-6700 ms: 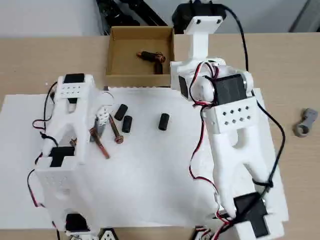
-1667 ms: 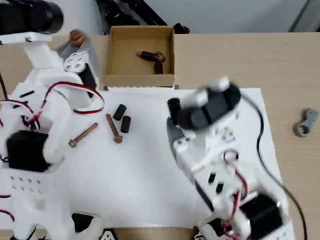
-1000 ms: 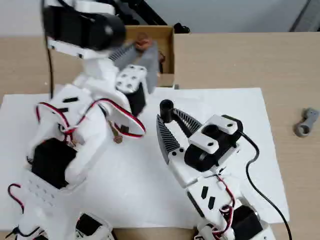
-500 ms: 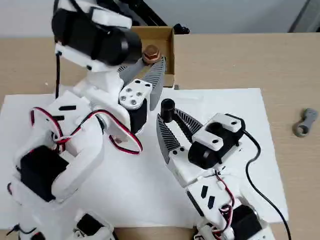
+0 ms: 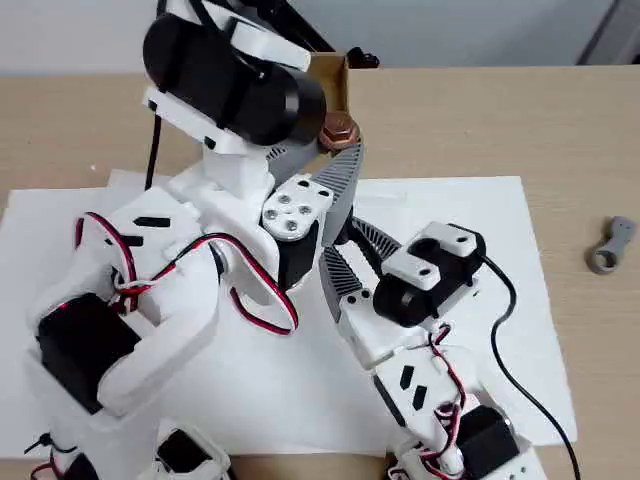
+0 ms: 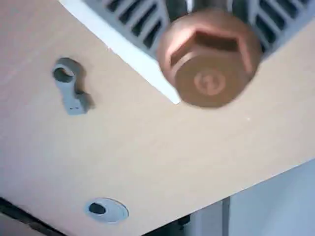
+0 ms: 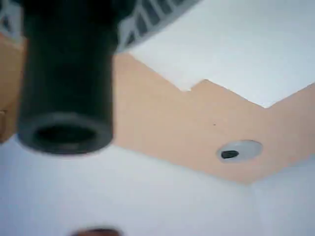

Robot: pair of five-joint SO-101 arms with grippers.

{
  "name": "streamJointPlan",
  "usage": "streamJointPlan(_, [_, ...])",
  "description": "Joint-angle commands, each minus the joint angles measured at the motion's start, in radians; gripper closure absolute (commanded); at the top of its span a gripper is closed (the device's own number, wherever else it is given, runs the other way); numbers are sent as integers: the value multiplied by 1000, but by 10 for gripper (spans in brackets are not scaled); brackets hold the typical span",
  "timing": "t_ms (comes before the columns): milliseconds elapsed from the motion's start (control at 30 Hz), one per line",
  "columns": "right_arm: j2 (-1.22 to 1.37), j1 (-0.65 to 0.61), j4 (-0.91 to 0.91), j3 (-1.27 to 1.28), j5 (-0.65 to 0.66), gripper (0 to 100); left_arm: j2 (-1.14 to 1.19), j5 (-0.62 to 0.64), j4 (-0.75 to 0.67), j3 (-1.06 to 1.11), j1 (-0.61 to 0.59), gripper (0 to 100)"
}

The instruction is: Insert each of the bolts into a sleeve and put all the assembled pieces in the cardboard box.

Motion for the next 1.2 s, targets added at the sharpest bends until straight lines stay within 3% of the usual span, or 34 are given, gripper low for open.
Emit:
streamJointPlan(0, [-15, 12, -28, -8, -12, 996, -2, 28, -5, -7, 2, 994])
streamJointPlan(433, [-15, 7, -28, -8, -14, 996, -3, 35, -43, 71, -6, 994])
streamJointPlan(633, [-15, 7, -28, -8, -14, 996, -5, 46, -95, 96, -103, 994])
streamJointPlan(867, [-15, 7, -28, -8, -14, 996, -6, 86, -181, 199, -103, 994])
streamJointPlan(1167, [-12, 7, -28, -8, -14, 996, -6, 87, -164, 209, -71, 994])
